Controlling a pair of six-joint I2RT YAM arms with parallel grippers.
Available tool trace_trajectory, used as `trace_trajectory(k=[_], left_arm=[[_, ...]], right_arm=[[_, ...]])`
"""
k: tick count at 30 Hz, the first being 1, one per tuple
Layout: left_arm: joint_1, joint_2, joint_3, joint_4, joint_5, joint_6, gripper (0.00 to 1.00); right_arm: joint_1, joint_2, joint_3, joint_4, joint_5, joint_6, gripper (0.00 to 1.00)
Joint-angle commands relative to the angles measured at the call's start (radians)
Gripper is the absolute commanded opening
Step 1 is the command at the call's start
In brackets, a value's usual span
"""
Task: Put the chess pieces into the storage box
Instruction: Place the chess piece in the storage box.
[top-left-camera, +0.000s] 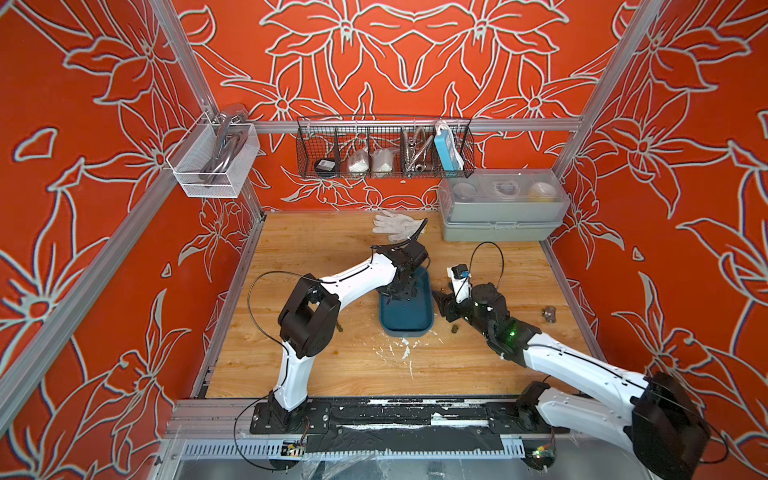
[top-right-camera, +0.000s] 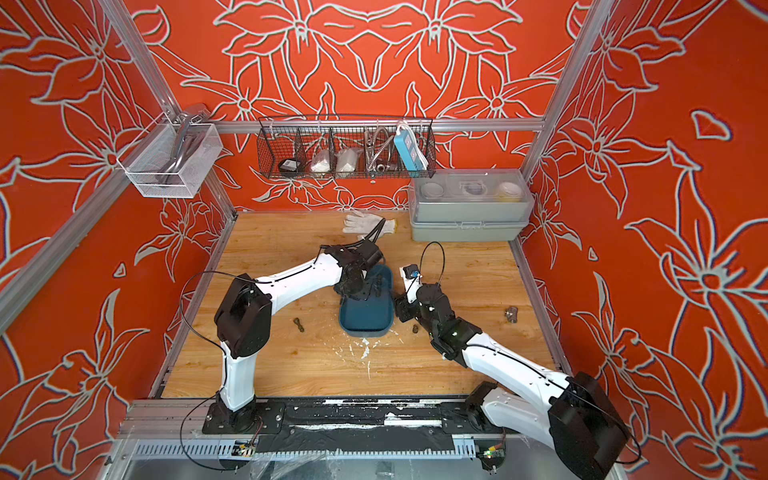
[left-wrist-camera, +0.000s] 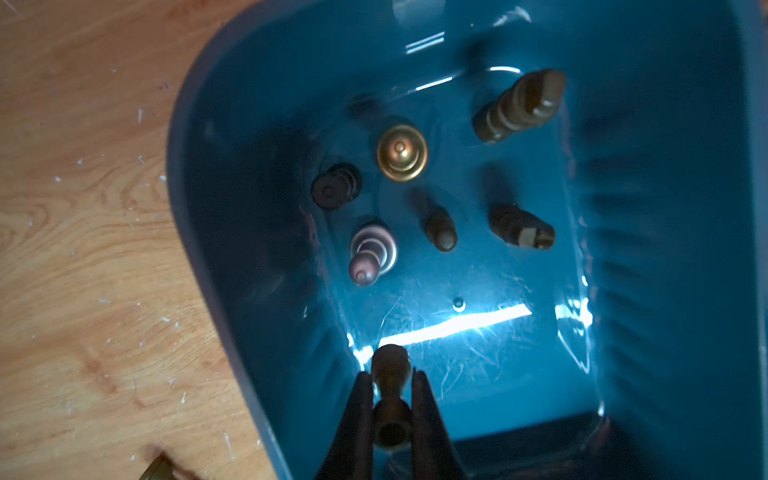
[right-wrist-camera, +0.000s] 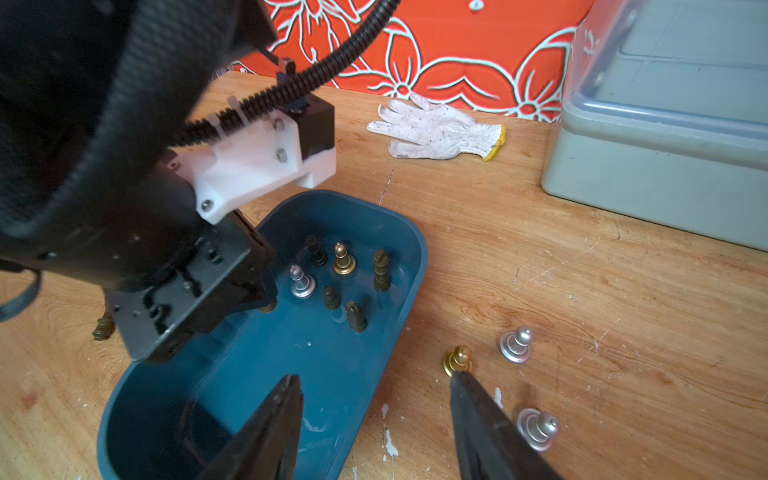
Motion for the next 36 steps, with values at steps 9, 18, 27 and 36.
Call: trace_trajectory(k=[9, 18, 27, 36], left_arm=[[0.008, 0.049, -0.017, 0.048, -0.009, -0.003, 0.11], [0.013, 0.075, -0.032, 0.069, -0.013, -0.006, 0.11], [0.017, 0.097, -0.035, 0.086, -0.016, -0.006, 0.13], [0.017, 0.101, -0.044, 0.089, -0.026, -0.002, 0.16]], right_arm=[[-0.01, 0.001, -0.019, 0.017, 0.001, 0.004, 0.61], [-0.01, 0.005, -0.019, 0.022, -0.006, 0.006, 0.61], [-0.011, 0.004, -0.022, 0.024, -0.009, 0.006, 0.61], [-0.01, 0.005, -0.023, 0.028, -0.009, 0.005, 0.61]])
